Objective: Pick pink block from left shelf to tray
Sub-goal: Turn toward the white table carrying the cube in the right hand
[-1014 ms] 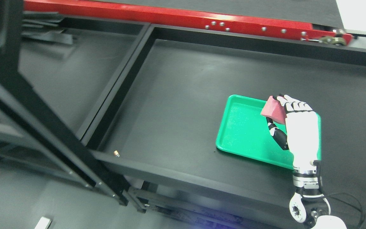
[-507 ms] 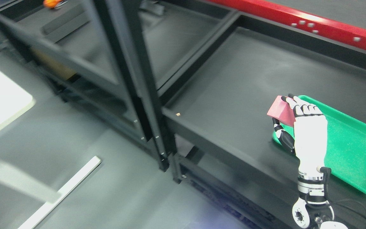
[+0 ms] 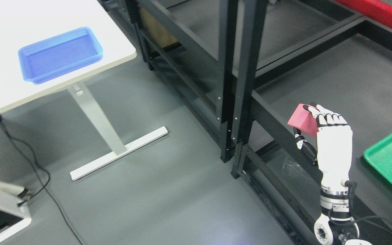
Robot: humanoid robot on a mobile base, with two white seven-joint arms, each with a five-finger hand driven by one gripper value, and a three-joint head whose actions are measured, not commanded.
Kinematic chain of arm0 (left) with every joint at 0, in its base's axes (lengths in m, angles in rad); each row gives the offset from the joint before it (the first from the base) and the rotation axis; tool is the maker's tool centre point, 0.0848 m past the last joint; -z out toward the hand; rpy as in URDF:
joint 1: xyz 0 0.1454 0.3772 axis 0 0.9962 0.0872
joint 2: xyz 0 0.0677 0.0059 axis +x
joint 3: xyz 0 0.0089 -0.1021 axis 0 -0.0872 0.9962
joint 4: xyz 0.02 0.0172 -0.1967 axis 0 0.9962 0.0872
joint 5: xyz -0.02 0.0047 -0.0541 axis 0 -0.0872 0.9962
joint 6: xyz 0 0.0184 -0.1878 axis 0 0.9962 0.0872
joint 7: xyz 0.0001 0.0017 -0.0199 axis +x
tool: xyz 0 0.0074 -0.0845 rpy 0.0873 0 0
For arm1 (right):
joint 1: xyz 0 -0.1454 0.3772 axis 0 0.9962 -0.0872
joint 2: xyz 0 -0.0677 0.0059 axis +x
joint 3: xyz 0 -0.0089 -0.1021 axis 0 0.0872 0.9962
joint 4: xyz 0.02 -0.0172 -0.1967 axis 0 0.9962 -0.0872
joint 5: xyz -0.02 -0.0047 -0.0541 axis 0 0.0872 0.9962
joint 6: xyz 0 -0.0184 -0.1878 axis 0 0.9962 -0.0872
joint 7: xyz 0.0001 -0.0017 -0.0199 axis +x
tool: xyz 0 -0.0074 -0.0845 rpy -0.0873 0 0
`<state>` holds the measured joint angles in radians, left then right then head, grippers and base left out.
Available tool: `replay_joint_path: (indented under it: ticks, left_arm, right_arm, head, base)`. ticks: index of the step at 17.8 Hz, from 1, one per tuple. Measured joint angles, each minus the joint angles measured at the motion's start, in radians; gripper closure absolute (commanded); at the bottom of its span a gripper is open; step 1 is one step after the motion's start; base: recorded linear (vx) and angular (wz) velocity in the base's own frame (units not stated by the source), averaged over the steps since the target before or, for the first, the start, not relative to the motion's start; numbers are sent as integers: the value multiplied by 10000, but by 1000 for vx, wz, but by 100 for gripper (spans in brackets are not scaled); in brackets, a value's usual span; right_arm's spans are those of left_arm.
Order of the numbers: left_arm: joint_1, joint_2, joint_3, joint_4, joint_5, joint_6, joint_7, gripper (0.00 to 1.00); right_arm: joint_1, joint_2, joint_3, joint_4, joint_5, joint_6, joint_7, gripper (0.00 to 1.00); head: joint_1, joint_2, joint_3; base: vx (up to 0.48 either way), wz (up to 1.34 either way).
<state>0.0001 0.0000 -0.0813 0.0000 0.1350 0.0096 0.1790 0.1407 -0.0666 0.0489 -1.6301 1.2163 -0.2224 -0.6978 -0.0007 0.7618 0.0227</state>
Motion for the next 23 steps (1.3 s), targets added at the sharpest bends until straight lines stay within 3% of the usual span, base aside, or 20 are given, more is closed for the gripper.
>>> replay_joint_path:
  ticks: [12, 23]
  left_arm:
    - [-5, 0, 0, -2, 0, 0, 0, 0]
    - [2, 0, 0, 1, 0, 0, 0, 0]
  right_arm:
    - [18, -18, -10, -39, -12, -1, -1, 98]
    - [13, -21, -12, -49, -13, -2, 4, 98]
  head:
    - [0, 2, 0]
    - [0, 2, 0]
  base:
    - [-66, 736]
    - [207, 277]
